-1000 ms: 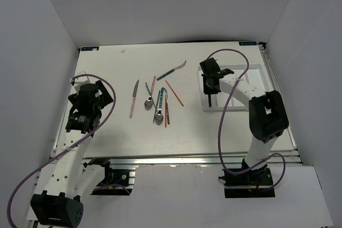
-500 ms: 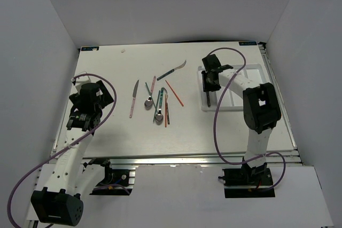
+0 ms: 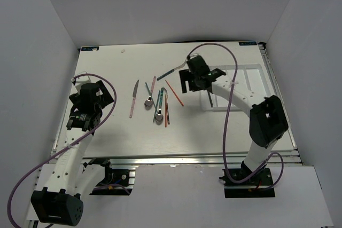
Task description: Sort the eating utensils into containers
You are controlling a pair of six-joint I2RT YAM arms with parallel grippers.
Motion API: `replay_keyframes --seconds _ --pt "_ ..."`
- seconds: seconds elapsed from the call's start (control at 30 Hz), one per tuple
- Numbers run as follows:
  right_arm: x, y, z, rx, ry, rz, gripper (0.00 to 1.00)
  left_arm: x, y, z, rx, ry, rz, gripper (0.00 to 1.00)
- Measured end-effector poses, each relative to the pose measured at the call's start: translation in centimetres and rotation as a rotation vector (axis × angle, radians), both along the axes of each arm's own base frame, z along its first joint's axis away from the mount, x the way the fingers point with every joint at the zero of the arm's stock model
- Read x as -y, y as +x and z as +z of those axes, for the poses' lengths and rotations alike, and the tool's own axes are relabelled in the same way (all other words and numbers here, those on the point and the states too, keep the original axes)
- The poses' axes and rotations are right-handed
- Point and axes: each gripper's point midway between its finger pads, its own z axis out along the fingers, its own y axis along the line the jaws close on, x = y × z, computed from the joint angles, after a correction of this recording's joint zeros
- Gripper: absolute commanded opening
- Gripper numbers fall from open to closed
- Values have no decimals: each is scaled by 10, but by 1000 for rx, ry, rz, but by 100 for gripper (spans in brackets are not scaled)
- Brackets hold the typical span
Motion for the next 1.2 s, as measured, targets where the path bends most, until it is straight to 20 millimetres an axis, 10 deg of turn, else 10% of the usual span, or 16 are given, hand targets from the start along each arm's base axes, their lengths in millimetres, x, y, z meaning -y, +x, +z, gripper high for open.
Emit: replay_keyframes --seconds 0.23,0.5,1.0,1.2 --pt "-100 -54 -12 1 68 172 62 1 0 0 0 -2 -3 98" --pt "-148 -61 -59 -70 71 165 39 2 0 0 0 -8 -11 98" --pt "-175 -48 -61 -49 113 111 40 10 3 0 8 -31 -49 98" --pt "-169 -52 -57 -53 100 127 50 32 29 -40 -170 -89 -134 98"
